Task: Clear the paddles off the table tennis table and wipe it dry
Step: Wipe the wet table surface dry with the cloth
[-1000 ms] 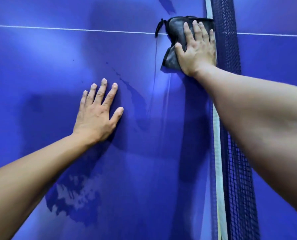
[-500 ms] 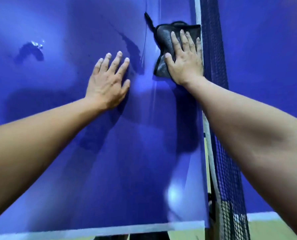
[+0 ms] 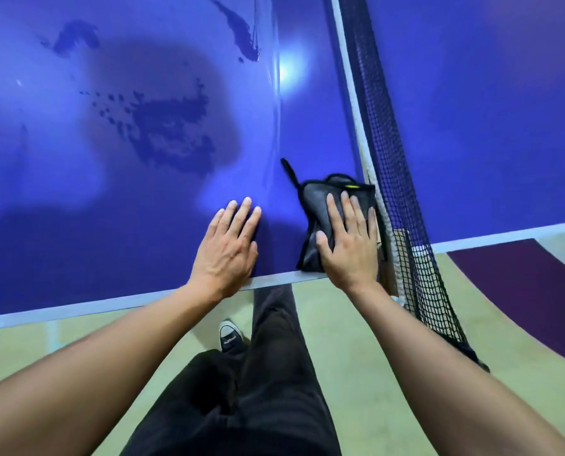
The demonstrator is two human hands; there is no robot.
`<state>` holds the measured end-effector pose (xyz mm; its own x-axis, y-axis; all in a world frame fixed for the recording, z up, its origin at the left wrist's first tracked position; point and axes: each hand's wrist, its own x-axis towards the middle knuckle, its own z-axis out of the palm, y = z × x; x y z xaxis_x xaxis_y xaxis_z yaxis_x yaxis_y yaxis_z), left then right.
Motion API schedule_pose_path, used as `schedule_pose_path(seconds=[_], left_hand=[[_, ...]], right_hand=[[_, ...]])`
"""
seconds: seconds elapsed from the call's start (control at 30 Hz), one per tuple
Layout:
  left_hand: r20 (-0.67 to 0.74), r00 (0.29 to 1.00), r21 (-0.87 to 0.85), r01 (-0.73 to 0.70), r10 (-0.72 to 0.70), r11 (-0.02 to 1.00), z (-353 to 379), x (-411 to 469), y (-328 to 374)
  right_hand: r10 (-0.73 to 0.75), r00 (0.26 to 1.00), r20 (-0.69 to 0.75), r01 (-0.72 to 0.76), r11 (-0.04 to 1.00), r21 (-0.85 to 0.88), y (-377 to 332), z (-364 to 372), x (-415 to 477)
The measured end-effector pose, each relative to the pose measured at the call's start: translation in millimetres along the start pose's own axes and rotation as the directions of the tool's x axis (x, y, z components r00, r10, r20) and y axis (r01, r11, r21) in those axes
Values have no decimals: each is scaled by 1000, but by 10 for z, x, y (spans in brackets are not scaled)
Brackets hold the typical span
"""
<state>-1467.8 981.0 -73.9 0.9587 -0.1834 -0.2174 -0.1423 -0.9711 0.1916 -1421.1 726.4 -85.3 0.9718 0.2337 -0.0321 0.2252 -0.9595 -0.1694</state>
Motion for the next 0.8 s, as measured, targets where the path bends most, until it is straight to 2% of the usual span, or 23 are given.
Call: schedule_pose_path(seconds=[0.13,0.33,0.43,0.6,0.8], left_hand=[[-3,998,-15,55,-55,998,8,-224,-33],[-77,988,-72,129,-135,989,11,-146,-234],[-98,979,-88,171,-179,981,-55,113,-419],[-174,960,-97,205,-219,974,-284,846,-815],[-239,929,-137,256,-283,957,-622,2051,-1635]], right_hand=[[23,1000,13,-23,999,-36,-269,87,-499],[-144,989,18,144,989,-16,-700,218,29],[-140,990,-20,140,990,-8,-804,263,285],[-134,991,-31,133,991,-15,-797,299,1036],[-169,985,-32,168,986,-22,-847,297,2538]])
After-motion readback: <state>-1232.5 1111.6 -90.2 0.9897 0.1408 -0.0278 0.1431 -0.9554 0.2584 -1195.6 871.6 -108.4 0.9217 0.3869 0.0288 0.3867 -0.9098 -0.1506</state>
